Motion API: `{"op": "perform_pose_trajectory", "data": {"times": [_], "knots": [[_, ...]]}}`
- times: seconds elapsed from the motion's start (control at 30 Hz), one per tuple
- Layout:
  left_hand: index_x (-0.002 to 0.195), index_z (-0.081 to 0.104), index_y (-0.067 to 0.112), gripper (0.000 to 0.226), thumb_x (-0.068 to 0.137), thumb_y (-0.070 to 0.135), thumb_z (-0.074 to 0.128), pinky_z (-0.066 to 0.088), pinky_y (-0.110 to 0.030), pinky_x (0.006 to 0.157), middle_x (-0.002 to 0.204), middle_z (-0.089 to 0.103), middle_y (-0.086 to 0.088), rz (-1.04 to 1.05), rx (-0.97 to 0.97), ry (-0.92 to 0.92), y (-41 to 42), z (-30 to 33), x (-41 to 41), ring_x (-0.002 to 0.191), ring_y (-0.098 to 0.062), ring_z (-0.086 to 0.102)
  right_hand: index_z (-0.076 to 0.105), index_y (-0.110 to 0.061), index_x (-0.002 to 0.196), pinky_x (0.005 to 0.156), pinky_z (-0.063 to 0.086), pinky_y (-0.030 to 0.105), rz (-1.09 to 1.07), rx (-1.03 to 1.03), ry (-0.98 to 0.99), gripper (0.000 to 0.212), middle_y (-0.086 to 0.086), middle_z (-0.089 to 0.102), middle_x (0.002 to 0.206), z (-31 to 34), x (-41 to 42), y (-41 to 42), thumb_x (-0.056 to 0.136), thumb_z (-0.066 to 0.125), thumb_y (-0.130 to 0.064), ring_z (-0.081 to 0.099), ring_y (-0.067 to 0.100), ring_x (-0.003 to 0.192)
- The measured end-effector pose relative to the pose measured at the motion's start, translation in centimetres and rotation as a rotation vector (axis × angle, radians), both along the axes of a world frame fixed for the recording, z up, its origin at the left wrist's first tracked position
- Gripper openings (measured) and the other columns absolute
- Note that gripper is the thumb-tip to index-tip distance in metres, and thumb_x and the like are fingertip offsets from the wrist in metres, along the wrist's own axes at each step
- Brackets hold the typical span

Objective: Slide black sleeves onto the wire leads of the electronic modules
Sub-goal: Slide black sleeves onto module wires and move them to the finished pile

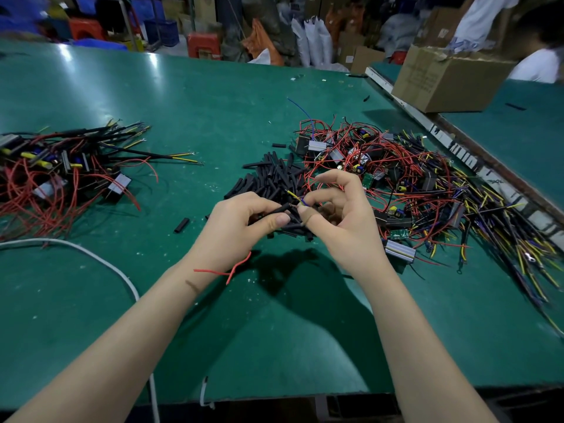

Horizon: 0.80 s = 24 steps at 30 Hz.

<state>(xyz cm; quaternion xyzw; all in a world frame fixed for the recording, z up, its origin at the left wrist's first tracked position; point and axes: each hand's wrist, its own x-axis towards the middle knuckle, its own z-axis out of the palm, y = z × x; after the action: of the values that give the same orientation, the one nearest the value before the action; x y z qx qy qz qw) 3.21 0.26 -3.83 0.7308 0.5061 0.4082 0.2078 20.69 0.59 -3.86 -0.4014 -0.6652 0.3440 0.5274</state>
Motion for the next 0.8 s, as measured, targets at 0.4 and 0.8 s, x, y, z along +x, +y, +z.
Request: {"op": "perform_pose_trajectory", "data": {"times": [0.4,0.8], "knots": [[0.101,0.071,0.008,0.023,0.096,0.022,0.053,0.040,-0.021,0.078,0.090,0.057,-0.003,-0.189,0.133,0.253,-0.8,1.8,0.0,0.082,-0.012,0.051,0.048,-0.026,0.107,0.052,0.042,0.017,0.166,-0.192,0.158,0.042,-0.010,0.067,0.072,0.9,1.0,0.2,0.074,0.067,-0.007,0.048,0.005,0.055],[0.100,0.073,0.019,0.023,0.093,0.033,0.055,0.046,-0.037,0.075,0.085,0.053,0.004,-0.175,0.087,0.468,-0.3,2.6,0.1,0.080,-0.018,0.053,0.049,-0.022,0.110,0.055,0.045,0.021,0.187,-0.173,0.075,0.040,-0.003,0.067,0.069,0.3,0.9,0.2,0.084,0.067,0.002,0.053,0.011,0.058]]}}
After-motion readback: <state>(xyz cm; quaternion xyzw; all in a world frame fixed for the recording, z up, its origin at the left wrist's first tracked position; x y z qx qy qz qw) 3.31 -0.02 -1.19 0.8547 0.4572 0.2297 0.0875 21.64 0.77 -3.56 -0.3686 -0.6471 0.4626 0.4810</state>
